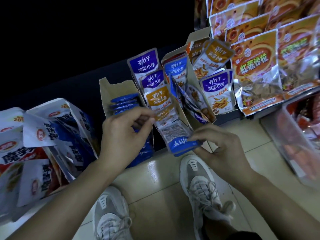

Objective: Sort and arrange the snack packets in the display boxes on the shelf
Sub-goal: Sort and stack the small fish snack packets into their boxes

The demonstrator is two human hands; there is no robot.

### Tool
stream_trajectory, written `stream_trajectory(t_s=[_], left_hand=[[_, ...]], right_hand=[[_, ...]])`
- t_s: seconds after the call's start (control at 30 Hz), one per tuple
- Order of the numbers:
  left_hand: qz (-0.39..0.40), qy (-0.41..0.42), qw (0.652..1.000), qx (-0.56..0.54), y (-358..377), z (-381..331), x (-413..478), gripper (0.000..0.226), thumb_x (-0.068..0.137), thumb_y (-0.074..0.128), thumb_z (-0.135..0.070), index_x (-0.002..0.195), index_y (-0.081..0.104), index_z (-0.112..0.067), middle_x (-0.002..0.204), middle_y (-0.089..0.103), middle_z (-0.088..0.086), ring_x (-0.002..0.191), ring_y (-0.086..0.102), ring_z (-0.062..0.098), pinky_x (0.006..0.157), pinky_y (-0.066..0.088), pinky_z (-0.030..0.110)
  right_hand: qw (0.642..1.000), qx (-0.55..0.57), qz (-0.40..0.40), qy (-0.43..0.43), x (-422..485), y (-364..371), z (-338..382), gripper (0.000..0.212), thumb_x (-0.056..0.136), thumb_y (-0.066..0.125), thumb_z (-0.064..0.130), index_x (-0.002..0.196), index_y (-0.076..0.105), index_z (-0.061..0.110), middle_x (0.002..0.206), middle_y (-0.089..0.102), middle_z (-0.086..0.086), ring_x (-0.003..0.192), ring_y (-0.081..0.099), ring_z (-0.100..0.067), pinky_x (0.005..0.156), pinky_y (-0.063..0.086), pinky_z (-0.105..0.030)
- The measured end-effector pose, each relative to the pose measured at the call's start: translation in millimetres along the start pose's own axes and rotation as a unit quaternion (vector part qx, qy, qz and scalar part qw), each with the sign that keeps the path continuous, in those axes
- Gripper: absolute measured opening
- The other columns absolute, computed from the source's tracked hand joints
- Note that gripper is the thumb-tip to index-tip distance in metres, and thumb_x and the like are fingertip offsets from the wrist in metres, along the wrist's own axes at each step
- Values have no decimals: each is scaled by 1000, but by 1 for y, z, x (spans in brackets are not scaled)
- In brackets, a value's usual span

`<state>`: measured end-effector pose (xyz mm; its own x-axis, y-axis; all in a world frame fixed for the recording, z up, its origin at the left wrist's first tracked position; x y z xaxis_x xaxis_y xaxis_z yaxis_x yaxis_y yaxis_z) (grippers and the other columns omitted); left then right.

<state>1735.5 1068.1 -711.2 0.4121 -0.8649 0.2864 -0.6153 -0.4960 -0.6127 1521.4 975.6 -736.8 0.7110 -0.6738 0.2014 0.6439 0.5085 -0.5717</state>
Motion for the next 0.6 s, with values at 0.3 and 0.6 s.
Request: stream_trajectory(t_s=[0.3, 0.6], left_hand=[[89, 70, 943, 313, 18, 2, 30, 59, 94, 51, -51, 141, 55, -16, 136, 63, 1, 106, 47, 27, 83, 34, 40], [173, 67, 980, 66, 21, 4, 12, 18, 85, 72, -36, 99, 80, -28, 94, 69, -15, 90, 55, 15, 81, 45, 42]], right_hand=[[1000, 3, -9, 9, 2, 1, -1, 24, 78, 77, -2, 98, 75, 12, 108, 65, 3, 103, 64, -11, 89, 50, -26], [999, -10, -30, -7, 9, 4, 5, 19, 86, 75, 11, 104, 74, 10, 112, 64, 0, 106, 62, -8, 88, 48, -19]])
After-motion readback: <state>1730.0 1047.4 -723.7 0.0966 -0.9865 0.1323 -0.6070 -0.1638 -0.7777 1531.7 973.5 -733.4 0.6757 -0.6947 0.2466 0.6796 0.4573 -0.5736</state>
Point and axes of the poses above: each hand's wrist, its own x-axis towards the middle knuckle, its own y-axis out of the palm, z = x × y, the point moved 4 cm from there along x, towards the middle knuckle
